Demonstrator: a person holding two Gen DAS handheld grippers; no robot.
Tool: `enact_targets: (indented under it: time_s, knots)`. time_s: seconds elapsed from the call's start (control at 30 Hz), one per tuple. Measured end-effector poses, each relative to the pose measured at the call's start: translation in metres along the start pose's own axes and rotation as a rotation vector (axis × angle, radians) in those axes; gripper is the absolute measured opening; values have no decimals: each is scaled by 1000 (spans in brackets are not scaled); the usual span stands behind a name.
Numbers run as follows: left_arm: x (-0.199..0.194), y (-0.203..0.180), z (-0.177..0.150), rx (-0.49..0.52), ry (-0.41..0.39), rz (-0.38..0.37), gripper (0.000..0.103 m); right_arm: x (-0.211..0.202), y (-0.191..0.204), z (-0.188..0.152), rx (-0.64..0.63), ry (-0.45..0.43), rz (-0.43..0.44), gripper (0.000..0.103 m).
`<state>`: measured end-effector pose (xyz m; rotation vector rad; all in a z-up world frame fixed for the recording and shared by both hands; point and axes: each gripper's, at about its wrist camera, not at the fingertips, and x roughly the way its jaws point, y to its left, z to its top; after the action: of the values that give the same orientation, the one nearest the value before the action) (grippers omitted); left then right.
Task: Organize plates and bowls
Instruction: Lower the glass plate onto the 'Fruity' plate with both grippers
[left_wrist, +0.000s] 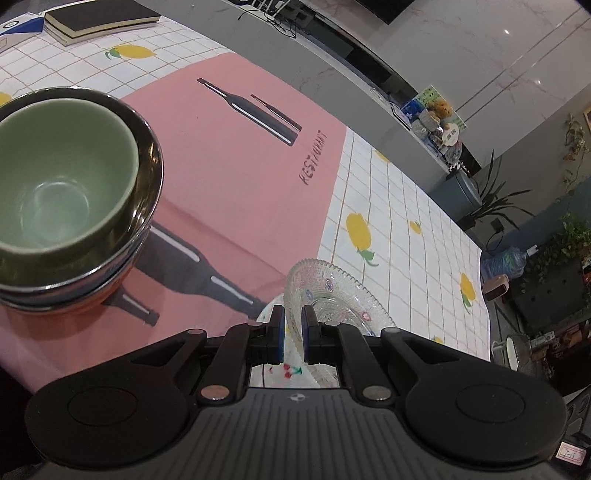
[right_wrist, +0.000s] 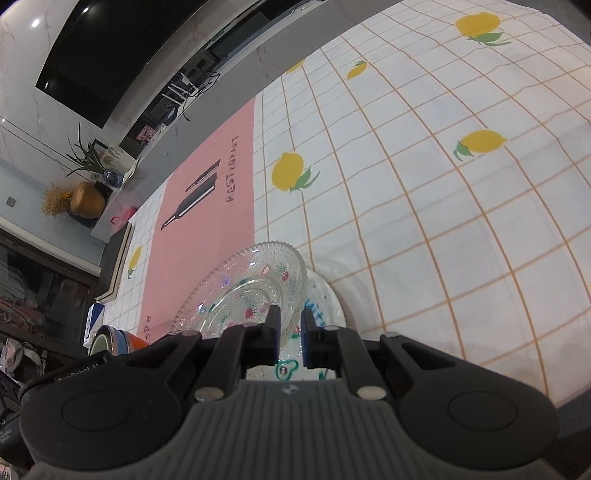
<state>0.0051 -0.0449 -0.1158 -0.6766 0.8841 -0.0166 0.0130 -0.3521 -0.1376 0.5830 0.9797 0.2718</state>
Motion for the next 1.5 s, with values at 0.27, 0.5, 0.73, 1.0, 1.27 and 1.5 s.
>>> enact_targets:
  time_s: [0.27, 0.5, 0.73, 1.0, 1.27, 1.5]
  knots:
    - [5, 3, -11, 18, 41, 1, 9, -1, 6, -11, -41, -32, -97, 9]
    - [7, 3, -14, 52, 61, 32, 9, 6, 8, -14, -67, -2, -142, 10]
    - [10, -1, -18, 83, 81, 70, 9, 9, 13, -19, -109, 2, -192, 10]
    - [9, -7, -21, 135, 68, 113, 10, 11, 19, -23, -163, 0, -223, 10]
    - [9, -15, -25, 213, 69, 163, 9, 12, 21, -24, -181, 0, -244, 9]
    - [9, -20, -26, 265, 70, 175, 11, 11, 21, -24, -176, -4, -238, 12]
